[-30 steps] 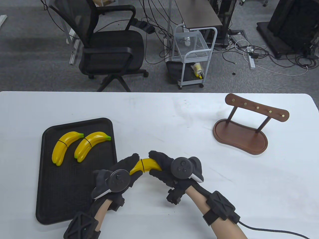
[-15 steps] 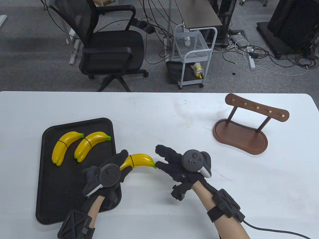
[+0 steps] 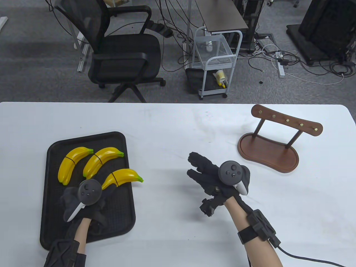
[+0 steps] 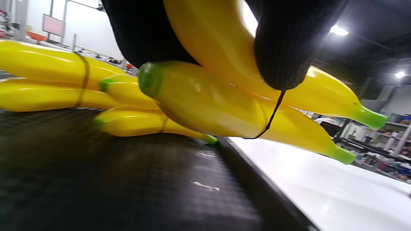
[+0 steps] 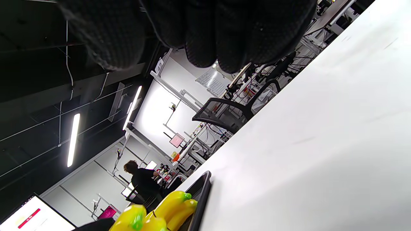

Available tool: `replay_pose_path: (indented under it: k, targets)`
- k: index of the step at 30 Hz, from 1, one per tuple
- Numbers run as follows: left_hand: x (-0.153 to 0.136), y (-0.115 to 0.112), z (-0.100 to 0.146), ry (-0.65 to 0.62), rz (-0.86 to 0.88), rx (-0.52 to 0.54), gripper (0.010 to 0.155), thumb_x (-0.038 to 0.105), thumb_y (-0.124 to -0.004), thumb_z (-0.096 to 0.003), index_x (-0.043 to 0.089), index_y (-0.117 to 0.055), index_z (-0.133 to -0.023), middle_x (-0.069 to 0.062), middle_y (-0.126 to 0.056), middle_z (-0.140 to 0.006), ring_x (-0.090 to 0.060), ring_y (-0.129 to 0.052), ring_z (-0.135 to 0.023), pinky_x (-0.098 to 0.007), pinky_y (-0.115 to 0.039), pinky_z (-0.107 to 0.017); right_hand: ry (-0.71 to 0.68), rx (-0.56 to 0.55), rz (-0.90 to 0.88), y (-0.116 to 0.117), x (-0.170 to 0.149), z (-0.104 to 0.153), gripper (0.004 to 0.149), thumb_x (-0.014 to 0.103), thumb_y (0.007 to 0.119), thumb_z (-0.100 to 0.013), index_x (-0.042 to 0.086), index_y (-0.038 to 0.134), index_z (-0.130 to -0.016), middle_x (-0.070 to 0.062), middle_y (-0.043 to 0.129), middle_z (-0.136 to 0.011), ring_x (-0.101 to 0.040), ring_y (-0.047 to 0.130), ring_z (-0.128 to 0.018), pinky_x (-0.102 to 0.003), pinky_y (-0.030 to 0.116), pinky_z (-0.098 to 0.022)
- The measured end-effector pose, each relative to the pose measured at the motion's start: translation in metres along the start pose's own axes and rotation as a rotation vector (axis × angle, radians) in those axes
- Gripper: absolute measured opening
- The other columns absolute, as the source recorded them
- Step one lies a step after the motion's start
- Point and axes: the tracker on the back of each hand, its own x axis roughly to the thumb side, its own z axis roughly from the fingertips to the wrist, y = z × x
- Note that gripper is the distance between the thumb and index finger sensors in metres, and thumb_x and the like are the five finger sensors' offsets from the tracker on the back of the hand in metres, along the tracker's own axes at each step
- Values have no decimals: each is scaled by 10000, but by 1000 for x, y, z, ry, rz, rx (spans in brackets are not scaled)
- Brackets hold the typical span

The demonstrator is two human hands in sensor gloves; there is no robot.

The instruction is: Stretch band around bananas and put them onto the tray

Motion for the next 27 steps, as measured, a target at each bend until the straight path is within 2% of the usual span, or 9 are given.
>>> replay_pose_path:
  k: [7, 13, 27]
  targets:
    - [-30, 1, 5, 91, 21, -7, 641, 433, -890, -529, 220, -632, -1076, -54, -822, -1061, -281, -949, -883, -465, -783, -685, 9, -5, -1, -3, -3, 1, 667, 411, 759, -549, 109, 532, -1099, -159, 669, -1084, -414, 756, -942, -526, 725, -621]
    - [-48, -9, 5, 153, 34, -30, 642, 429, -895, -524, 225, -632, -1074, -43, -819, -1064, -279, -942, -891, -467, -771, -694, 8, 17, 40, 2, -4, 1, 663, 412, 755, -551, 110, 534, -1099, -162, 670, -1084, -415, 755, -942, -527, 724, -620]
    - [-51, -19, 3, 171, 12, -75, 633, 409, -886, -526, 250, -620, -1078, -19, -792, -1086, -289, -909, -927, -482, -748, -713, 10, 26, 53, 3, -4, 1, 660, 417, 748, -554, 108, 538, -1098, -164, 672, -1083, -420, 756, -939, -530, 725, -618]
